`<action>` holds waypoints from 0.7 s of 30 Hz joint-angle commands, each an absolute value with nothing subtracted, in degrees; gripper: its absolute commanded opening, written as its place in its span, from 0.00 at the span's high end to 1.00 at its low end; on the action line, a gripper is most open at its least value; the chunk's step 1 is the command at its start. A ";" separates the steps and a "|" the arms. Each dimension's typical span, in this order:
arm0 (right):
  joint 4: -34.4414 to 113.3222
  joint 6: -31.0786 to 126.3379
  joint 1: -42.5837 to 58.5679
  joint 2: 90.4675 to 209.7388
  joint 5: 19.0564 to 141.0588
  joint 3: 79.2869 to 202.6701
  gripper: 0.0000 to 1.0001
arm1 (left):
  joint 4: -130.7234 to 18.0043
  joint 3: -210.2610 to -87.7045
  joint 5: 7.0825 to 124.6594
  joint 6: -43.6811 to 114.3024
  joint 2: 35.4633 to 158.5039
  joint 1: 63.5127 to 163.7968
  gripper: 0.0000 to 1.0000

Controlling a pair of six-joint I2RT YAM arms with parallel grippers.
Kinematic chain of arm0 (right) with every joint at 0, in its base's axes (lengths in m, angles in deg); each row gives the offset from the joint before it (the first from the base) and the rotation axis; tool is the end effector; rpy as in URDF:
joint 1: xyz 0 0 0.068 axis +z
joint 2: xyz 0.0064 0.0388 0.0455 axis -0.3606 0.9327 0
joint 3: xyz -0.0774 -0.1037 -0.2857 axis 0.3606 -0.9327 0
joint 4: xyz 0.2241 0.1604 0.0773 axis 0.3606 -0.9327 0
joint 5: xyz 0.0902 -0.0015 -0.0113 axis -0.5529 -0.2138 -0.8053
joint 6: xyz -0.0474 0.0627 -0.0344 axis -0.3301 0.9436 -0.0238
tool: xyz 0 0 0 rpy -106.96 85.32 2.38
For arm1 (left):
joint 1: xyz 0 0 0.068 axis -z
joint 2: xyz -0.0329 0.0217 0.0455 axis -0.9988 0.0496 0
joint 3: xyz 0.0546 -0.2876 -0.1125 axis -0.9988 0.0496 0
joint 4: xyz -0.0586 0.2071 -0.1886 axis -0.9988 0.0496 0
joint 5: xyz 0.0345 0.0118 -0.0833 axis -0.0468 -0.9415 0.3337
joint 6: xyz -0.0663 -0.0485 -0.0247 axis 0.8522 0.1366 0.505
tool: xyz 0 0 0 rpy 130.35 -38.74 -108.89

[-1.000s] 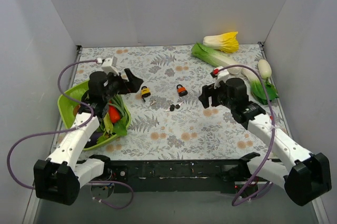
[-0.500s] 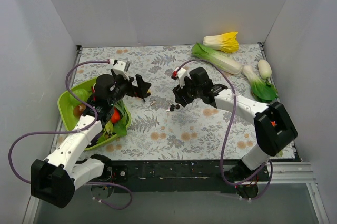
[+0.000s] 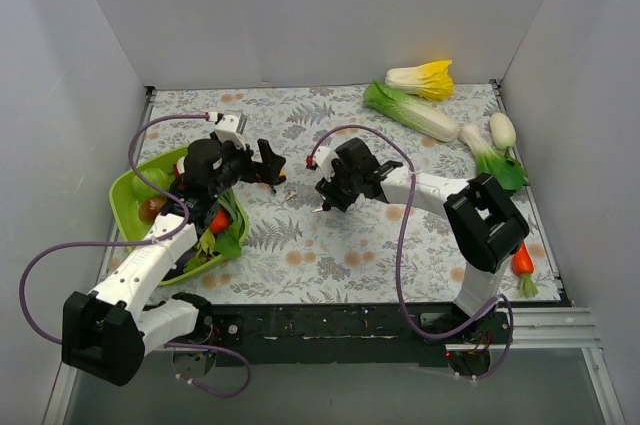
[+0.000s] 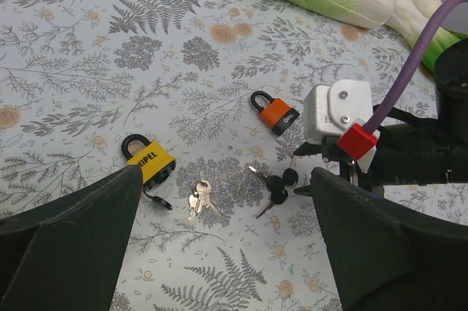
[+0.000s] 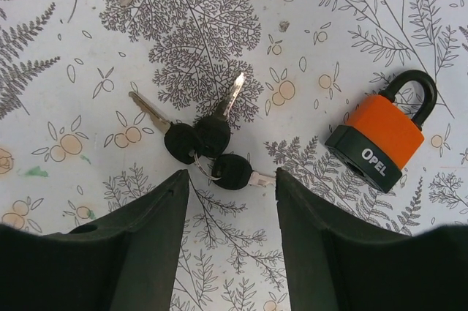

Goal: Unlock with the key

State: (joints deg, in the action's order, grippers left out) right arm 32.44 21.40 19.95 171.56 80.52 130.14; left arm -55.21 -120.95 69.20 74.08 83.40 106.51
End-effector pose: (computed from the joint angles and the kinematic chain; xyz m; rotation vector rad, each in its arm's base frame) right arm 0.3273 0.2979 0.1876 -1.2510 2.0234 0.3302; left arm 0.2724 -0.1118 0.3153 -0.3855 1.9501 -1.0074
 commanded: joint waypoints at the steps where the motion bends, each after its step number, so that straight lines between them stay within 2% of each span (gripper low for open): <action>1: 33.62 18.40 20.61 173.61 83.65 132.67 0.41 | -54.96 -122.52 68.78 74.09 82.58 106.40 0.02; 21: 35.03 15.94 22.54 176.34 84.01 133.28 0.44 | -53.22 -123.48 68.68 73.83 84.51 106.40 0.02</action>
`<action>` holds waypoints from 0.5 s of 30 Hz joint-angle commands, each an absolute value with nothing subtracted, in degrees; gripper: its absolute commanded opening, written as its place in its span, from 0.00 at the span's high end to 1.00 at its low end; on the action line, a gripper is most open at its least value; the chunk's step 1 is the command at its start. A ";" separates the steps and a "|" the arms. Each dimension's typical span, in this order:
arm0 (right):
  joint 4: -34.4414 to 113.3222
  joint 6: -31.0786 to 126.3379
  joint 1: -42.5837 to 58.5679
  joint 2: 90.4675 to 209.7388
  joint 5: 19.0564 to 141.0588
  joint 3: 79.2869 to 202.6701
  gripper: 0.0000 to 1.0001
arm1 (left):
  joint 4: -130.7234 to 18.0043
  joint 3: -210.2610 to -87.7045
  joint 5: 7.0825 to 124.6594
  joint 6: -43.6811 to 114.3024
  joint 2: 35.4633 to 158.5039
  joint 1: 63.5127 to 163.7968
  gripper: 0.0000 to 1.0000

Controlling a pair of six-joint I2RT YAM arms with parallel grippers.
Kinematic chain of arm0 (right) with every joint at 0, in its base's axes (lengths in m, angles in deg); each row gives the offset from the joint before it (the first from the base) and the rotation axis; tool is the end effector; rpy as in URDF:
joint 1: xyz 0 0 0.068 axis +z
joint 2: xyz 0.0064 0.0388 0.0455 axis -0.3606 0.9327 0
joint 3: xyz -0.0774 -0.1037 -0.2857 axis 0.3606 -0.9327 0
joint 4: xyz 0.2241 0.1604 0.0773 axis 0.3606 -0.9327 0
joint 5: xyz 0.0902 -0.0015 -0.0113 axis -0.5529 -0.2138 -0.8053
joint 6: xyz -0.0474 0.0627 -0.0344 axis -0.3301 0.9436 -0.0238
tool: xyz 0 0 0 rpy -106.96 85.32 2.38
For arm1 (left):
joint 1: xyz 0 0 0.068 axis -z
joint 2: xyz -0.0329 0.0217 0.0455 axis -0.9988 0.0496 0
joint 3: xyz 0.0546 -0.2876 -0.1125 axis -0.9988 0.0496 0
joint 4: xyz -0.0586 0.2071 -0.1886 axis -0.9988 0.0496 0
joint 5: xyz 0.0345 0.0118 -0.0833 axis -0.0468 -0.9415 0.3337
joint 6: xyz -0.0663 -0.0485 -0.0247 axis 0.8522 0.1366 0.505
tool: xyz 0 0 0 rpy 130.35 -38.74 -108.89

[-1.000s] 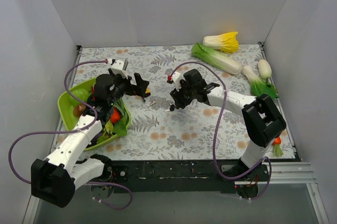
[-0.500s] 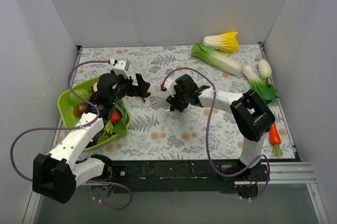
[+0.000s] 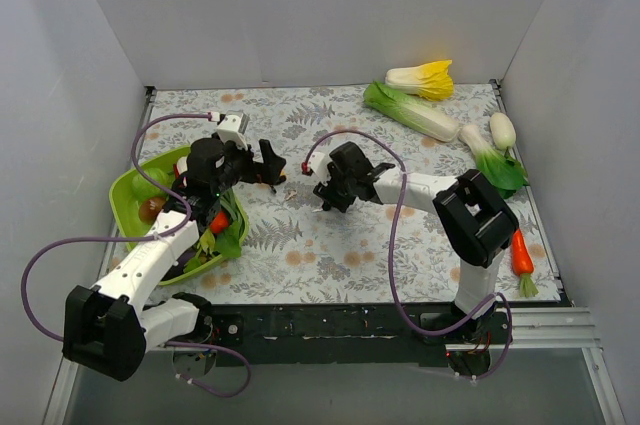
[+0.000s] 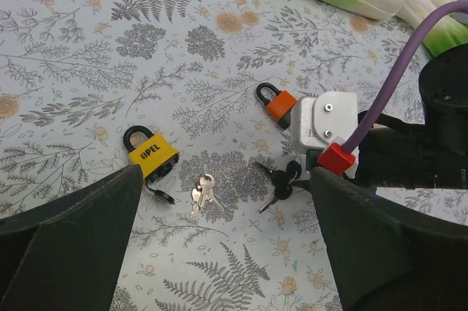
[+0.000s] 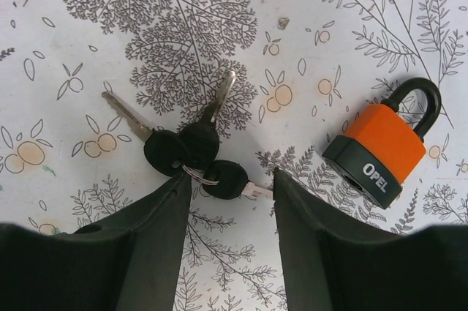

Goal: Unlock with the key

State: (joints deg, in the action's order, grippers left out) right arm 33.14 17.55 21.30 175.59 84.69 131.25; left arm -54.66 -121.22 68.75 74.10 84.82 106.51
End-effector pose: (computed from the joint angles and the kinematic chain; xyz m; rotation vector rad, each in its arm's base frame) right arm 0.3317 0.3086 0.1652 -1.3283 2.0118 0.2184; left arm 0.2772 -0.1128 0.3091 -0.4017 1.9768 -0.9901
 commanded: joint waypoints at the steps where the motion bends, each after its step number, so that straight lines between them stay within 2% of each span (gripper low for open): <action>1: 35.11 15.86 22.46 176.34 84.09 133.37 0.44 | -53.11 -123.48 68.60 73.74 84.42 106.40 0.02; 3: 35.38 15.59 22.90 176.60 83.83 133.55 0.46 | -53.03 -123.57 68.51 73.57 84.42 106.32 0.02; 4: 35.38 15.50 22.90 176.60 83.22 133.81 0.49 | -53.03 -123.57 68.51 73.65 84.42 106.40 0.02; 5: 35.12 15.68 22.99 176.95 82.00 133.99 0.60 | -52.85 -123.57 68.42 73.57 84.42 106.40 0.02; 7: 34.41 16.55 22.99 177.39 81.11 135.04 0.70 | -52.76 -123.57 68.42 73.48 84.42 106.40 0.02; 8: 34.32 16.91 23.07 177.48 80.58 135.22 0.79 | -52.85 -123.57 68.16 73.48 84.42 106.40 0.02; 11: 35.46 18.75 23.07 176.26 79.01 134.34 0.92 | -52.76 -123.48 68.07 73.30 84.42 106.40 0.02; 15: 38.53 22.00 22.99 172.74 78.03 132.15 0.99 | -53.03 -123.22 68.51 73.21 85.21 106.40 0.02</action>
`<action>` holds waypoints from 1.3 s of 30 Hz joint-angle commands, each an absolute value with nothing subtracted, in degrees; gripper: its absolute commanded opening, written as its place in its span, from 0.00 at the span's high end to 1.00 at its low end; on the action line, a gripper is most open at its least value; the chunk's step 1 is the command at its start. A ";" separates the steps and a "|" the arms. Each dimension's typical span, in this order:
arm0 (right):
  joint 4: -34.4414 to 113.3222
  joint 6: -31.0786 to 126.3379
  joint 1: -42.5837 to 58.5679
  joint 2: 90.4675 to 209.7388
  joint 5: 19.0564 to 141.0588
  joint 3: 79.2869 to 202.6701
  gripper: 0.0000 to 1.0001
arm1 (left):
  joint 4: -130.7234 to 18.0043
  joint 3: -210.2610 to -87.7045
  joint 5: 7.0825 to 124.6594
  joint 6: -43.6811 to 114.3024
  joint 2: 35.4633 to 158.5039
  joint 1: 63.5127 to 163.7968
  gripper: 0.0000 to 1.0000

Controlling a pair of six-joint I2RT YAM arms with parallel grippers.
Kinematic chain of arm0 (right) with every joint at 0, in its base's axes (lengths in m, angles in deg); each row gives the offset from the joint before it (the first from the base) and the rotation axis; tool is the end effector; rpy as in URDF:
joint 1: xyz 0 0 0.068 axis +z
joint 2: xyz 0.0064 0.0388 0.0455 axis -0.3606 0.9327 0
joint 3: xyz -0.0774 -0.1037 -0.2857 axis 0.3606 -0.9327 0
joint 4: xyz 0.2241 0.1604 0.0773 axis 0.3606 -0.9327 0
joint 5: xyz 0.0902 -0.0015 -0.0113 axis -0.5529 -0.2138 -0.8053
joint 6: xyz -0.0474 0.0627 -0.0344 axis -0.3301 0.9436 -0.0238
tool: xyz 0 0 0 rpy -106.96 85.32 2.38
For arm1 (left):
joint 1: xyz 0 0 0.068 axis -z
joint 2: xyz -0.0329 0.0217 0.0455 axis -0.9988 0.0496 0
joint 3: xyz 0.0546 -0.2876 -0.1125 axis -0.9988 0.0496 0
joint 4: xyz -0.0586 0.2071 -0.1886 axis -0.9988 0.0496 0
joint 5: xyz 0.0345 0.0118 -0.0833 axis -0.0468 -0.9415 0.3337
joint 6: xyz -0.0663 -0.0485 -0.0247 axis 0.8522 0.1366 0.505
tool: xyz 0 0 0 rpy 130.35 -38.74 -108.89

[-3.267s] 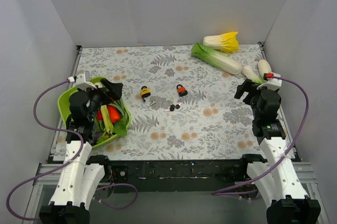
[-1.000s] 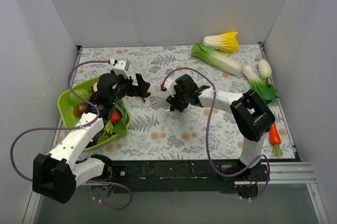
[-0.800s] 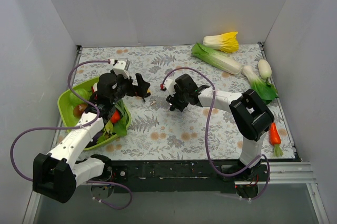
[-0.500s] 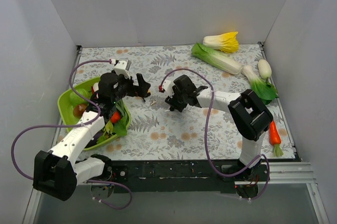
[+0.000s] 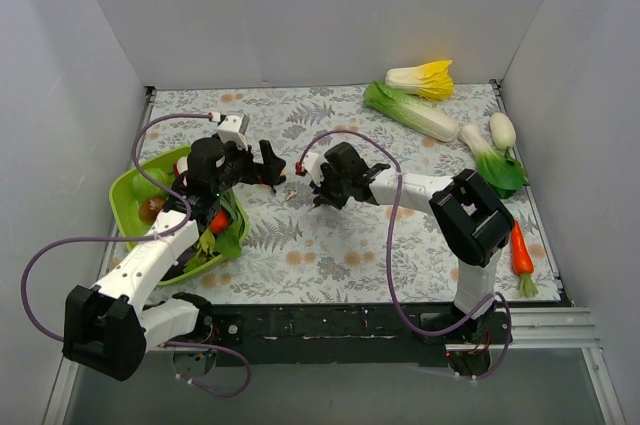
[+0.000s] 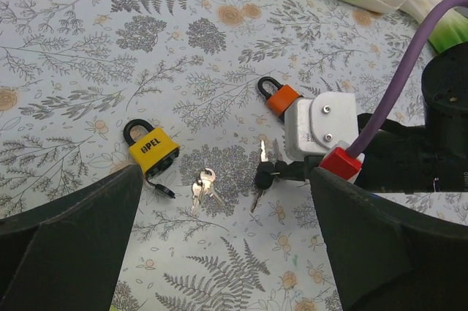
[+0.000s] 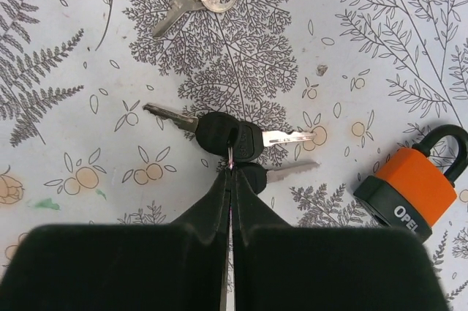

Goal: Unlock with the key

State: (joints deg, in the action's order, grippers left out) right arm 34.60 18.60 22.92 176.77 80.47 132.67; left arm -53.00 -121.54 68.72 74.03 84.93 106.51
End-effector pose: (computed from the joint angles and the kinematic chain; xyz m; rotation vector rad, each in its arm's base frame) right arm 0.3258 0.3284 0.1677 -1.3563 1.9658 0.3316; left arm 0.2767 -0.1126 0.3068 -0.4097 2.0015 -0.9796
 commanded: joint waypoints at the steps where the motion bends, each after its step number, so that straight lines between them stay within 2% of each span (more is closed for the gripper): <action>1: 39.15 23.31 22.99 171.95 78.03 131.45 0.99 | -53.03 -123.22 68.77 73.30 85.38 106.40 0.02; 9: 44.60 29.73 22.64 161.05 77.42 124.59 0.99 | -53.55 -123.31 75.17 74.01 86.62 106.40 0.02; 16: 50.49 35.19 20.18 149.90 74.34 116.07 0.99 | -57.94 -122.08 93.36 74.09 86.88 106.32 0.02; 25: 57.35 39.66 18.07 133.37 68.37 105.69 0.99 | -68.66 -121.37 117.80 83.83 93.91 106.32 0.02; 30: 56.38 44.50 17.71 128.88 66.70 105.95 0.99 | -69.64 -120.23 117.38 82.27 93.65 108.51 0.02; 39: 54.72 53.46 17.71 126.42 63.62 108.32 0.99 | -67.26 -118.92 107.19 77.35 87.59 114.14 0.02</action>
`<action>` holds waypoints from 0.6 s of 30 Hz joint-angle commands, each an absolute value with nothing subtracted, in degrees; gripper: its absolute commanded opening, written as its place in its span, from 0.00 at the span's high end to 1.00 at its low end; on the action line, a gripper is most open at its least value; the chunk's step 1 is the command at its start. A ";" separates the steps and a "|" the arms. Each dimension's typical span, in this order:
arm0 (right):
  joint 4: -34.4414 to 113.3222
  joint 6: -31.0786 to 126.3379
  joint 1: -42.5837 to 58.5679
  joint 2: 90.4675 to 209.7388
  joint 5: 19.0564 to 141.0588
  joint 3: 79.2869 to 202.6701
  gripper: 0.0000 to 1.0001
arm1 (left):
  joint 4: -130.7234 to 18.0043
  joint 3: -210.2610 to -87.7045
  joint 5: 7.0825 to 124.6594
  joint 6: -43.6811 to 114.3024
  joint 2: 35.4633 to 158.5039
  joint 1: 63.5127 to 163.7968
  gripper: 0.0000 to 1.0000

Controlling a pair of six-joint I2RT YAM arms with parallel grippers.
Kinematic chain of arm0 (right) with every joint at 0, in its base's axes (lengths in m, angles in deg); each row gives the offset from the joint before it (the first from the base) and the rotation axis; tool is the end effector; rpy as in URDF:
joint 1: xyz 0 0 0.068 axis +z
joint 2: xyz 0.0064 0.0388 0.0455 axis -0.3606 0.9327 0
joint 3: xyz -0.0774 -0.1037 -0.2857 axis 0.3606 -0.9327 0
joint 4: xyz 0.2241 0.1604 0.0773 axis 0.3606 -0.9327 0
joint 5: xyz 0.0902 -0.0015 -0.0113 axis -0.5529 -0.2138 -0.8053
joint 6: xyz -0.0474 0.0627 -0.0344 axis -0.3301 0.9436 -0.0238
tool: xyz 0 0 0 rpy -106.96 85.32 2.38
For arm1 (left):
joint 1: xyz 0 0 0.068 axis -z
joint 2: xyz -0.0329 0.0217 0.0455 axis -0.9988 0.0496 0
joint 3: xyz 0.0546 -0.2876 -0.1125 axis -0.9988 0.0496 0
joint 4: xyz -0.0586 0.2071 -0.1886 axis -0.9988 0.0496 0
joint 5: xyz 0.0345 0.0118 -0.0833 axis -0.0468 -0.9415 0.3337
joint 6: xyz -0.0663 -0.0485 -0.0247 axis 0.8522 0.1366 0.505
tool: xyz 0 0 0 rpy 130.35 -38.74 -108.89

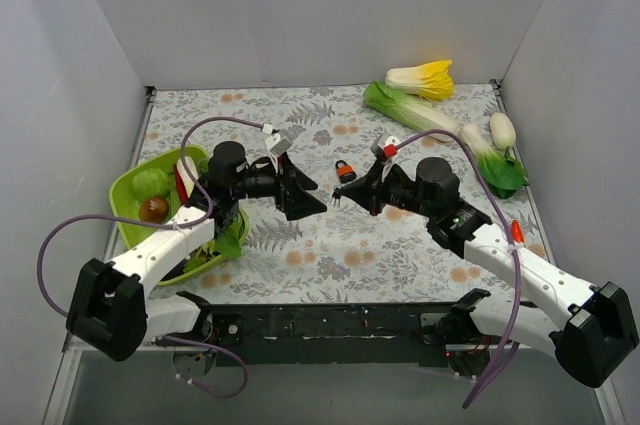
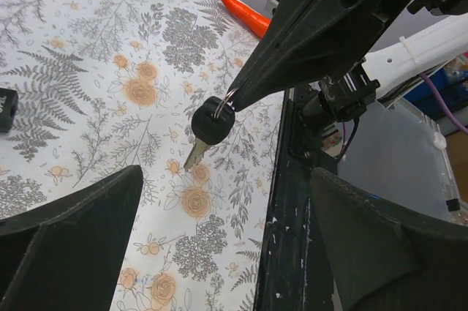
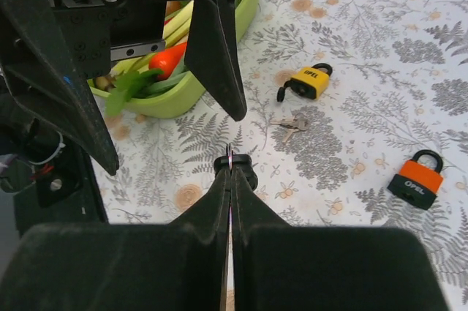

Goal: Unlock with the key

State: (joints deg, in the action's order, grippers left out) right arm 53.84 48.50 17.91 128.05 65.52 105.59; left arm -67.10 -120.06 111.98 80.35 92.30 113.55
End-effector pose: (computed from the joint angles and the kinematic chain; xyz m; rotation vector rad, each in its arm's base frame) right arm 0.2012 0.1999 0.3328 -0.7582 1.5637 0.9297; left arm 0.2428 -0.1891 0.3006 0.2449 2.1408 -1.7956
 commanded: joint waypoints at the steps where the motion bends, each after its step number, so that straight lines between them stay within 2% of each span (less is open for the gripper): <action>1: 54.37 53.82 17.63 126.33 63.53 108.93 0.99 | -67.26 -118.74 106.57 77.26 87.06 114.22 0.02; 6: 54.45 56.54 17.71 125.89 61.60 109.82 0.99 | -67.26 -118.56 105.86 77.52 85.91 115.72 0.03; 18: 53.92 61.02 17.71 124.66 61.16 111.22 0.99 | -67.18 -118.74 105.51 77.61 85.65 117.30 0.18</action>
State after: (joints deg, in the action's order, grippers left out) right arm 53.03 58.79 17.87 126.01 62.01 108.28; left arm -67.14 -119.25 106.43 78.54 87.25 116.83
